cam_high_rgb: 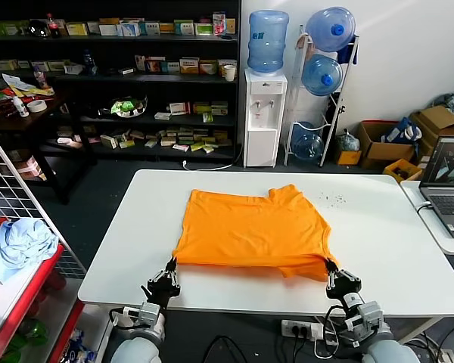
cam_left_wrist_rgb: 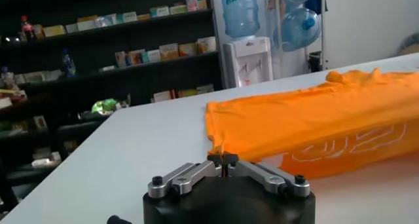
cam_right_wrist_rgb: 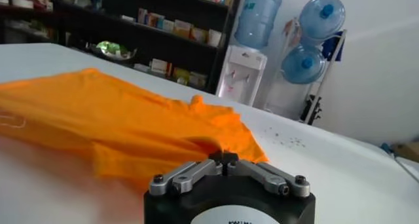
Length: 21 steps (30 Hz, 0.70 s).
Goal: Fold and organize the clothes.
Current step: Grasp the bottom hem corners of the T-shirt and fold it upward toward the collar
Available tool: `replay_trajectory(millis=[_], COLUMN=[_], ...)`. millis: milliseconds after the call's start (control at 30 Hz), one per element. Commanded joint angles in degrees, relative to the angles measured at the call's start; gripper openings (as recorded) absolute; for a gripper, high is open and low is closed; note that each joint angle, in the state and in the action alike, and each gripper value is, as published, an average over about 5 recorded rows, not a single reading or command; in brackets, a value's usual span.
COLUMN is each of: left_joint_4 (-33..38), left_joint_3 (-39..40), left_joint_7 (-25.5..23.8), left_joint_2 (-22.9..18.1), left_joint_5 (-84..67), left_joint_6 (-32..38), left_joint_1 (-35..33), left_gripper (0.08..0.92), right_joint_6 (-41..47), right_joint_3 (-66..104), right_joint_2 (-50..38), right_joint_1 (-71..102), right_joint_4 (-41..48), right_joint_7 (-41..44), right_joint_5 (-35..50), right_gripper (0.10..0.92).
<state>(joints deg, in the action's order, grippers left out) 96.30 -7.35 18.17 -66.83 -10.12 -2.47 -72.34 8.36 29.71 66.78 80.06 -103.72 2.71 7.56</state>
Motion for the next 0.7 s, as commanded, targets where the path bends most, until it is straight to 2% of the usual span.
replay_trajectory(millis=[33,467,600,700], left_joint_4=[-5.7,-9.7,-10.7,-11.2], left_joint_3=[1.6,4.6,4.6,4.3], left_joint_7=[-0.1,-0.1,-0.5,-0.9], left_joint_2=[0.3,0.2,-0.2,-0.5], left_joint_5=[0.3,0.0,-1.7,-2.2], left_joint_6=[0.1,-0.1,0.7,3.2], left_joint_1=[6.6,11.4,12.1,11.9], left_gripper=[0.104,0.104,0.121,0.187], right_joint_6=[-0.6,1.1,3.0,3.7], right_joint_3=[-1.3,-2.7,-2.9,-2.6], right_joint_2=[-0.3,-0.3,-0.1,0.2], right_joint_1=[-6.6,-10.1,-10.4,-10.3], right_joint_4=[5.4,9.2,9.4,9.3], right_joint_7=[-0.4,-0.2,-0.3,-0.8], right_joint_5=[0.8,1.9,2.9,3.6], right_gripper=[0.125,0.126,0.192,0.278])
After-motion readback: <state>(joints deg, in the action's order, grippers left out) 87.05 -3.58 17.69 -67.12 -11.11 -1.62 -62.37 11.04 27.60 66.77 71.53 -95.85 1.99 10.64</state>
